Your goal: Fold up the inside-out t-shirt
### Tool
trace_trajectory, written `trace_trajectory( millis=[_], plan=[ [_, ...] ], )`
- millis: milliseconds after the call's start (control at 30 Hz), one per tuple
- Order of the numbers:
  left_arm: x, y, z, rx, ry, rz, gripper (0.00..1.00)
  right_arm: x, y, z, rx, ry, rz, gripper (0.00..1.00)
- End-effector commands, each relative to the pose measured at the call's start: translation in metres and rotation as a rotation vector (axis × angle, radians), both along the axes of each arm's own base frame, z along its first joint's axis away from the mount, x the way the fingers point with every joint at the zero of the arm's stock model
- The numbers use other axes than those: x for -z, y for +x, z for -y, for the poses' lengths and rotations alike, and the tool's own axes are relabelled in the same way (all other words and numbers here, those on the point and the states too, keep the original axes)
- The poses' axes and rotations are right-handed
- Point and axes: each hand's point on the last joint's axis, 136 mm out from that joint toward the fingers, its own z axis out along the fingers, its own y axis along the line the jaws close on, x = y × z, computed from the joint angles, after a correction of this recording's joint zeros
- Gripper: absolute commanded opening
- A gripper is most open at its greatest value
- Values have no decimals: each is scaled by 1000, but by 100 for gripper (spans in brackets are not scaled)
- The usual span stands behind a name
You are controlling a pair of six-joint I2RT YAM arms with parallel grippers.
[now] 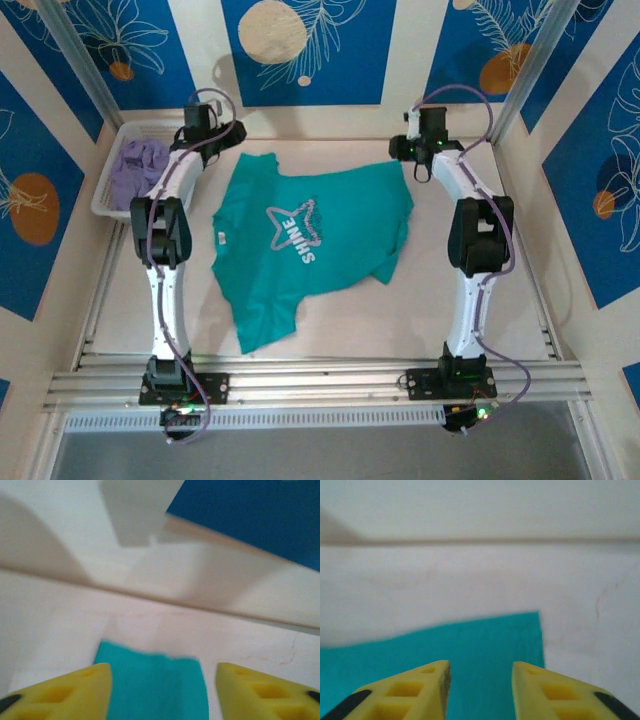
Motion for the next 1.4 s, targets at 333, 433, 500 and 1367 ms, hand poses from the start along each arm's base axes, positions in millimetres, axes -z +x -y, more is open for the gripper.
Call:
trace_trajectory(
  millis=[333, 433, 500, 1367],
  plan=[
    [-10, -228, 190, 481, 60, 235, 65, 30, -224, -29, 85, 242, -337, 40],
    [20, -294, 249, 717, 179, 267, 65, 43, -265, -27, 124, 266, -384, 41],
    [42, -329, 278, 860, 277, 264, 65, 54, -284, -28, 139, 300, -416, 41],
    [122, -373, 327, 1058, 372, 58, 7, 90, -298, -40, 111, 238, -489, 5]
  ],
)
